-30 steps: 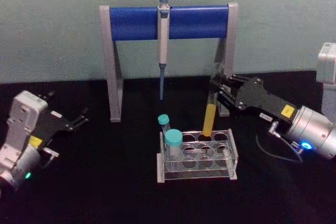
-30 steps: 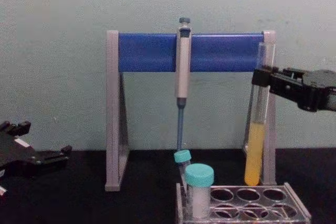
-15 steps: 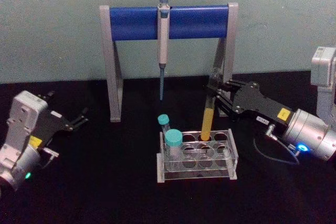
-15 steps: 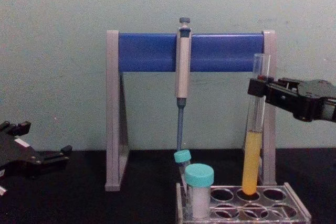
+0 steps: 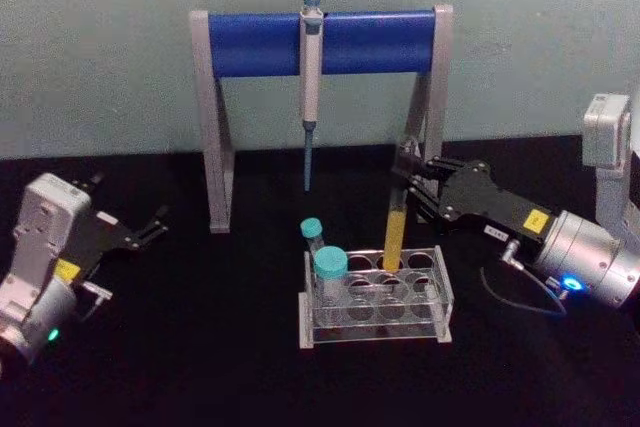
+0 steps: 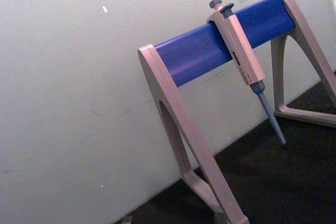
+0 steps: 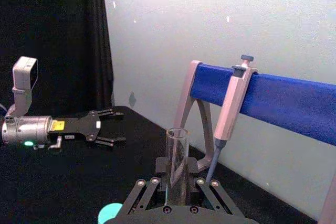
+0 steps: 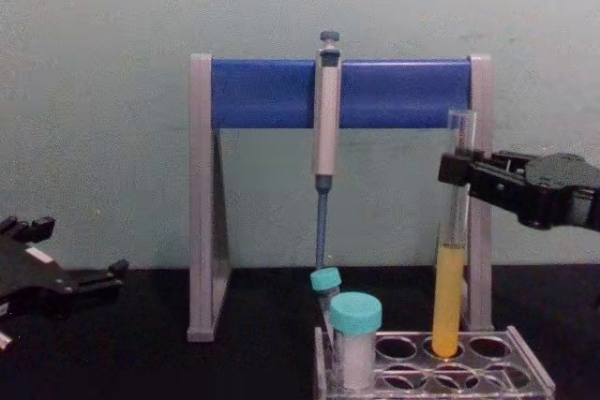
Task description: Pick up the test tube from the test tube rack, shake it, then place it back into the test tube rack.
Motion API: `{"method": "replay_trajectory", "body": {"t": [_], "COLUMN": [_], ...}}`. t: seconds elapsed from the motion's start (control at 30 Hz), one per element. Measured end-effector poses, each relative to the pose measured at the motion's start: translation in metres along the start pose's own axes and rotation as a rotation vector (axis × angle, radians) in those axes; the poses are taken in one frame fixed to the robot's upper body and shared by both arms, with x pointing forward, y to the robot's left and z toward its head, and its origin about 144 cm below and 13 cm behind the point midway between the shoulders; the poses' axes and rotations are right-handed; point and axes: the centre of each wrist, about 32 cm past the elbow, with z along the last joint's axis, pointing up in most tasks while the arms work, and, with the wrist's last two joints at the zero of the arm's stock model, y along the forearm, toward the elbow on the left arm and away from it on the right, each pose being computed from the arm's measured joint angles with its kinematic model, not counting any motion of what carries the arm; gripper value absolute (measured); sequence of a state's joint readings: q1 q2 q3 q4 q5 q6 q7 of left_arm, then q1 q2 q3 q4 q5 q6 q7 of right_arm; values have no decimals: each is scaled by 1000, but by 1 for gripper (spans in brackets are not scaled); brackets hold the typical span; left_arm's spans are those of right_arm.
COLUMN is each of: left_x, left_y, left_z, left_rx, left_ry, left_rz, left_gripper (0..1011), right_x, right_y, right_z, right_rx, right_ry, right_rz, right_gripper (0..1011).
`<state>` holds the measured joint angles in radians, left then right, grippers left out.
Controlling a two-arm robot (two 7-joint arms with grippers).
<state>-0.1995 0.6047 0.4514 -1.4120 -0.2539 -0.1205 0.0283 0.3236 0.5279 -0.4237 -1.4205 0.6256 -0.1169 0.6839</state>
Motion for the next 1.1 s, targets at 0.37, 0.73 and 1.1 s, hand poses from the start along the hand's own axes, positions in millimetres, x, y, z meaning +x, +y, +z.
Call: {"method": "replay_trajectory", "body": {"t": [0.37, 0.73, 1.1], "left_x": [0, 0, 0], "left_y": [0, 0, 0], "left_z": [0, 0, 0], "left_rx": [0, 0, 0], "left_ry": [0, 0, 0], "left_rz": [0, 0, 0], "left_gripper": [1001, 1001, 1001], "right_x": [1, 2, 3], "right_y": [1, 0, 0], "right_z": [-3, -9, -16], "right_rx": [-16, -32, -47], "right_ry": [-4, -4, 3], "right_rz": [3, 4, 2], "right_gripper": [233, 233, 233]}}
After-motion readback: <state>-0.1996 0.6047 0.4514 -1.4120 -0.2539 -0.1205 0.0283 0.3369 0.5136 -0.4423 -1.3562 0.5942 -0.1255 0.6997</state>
